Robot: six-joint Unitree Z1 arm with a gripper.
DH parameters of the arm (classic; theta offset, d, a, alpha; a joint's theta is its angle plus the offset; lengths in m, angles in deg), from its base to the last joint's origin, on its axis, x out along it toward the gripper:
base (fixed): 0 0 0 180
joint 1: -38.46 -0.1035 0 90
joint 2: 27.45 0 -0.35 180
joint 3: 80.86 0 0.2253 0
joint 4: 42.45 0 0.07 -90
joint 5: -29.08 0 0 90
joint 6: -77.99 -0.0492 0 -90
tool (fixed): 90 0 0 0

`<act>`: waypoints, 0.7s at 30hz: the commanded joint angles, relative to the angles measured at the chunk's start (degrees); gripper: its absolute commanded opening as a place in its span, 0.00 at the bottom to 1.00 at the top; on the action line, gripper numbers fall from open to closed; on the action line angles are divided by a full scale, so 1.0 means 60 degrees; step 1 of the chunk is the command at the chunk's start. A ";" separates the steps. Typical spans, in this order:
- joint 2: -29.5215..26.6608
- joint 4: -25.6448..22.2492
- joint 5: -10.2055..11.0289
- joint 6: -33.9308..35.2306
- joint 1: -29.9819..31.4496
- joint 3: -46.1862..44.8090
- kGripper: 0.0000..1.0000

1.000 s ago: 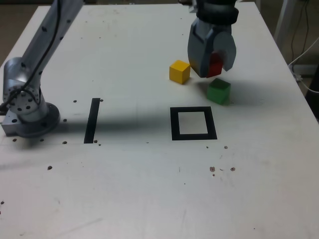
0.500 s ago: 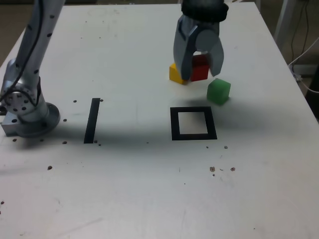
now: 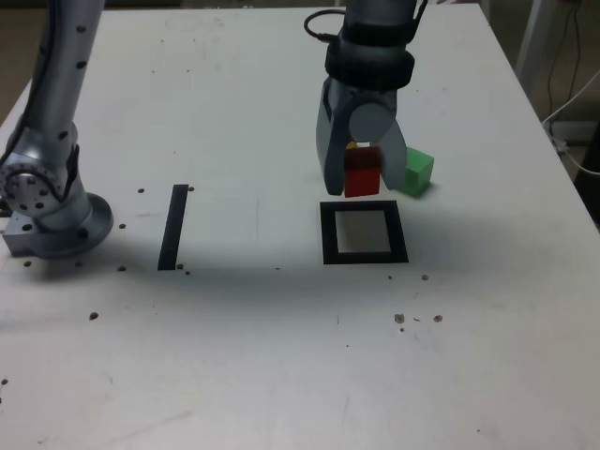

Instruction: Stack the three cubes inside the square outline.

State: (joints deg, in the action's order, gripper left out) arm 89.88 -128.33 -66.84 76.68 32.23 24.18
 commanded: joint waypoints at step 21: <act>0.0067 0.1315 -0.0430 -0.0045 0.0597 -0.1182 0.21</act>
State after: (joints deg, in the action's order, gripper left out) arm 89.75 -120.75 -69.30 76.51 35.69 17.23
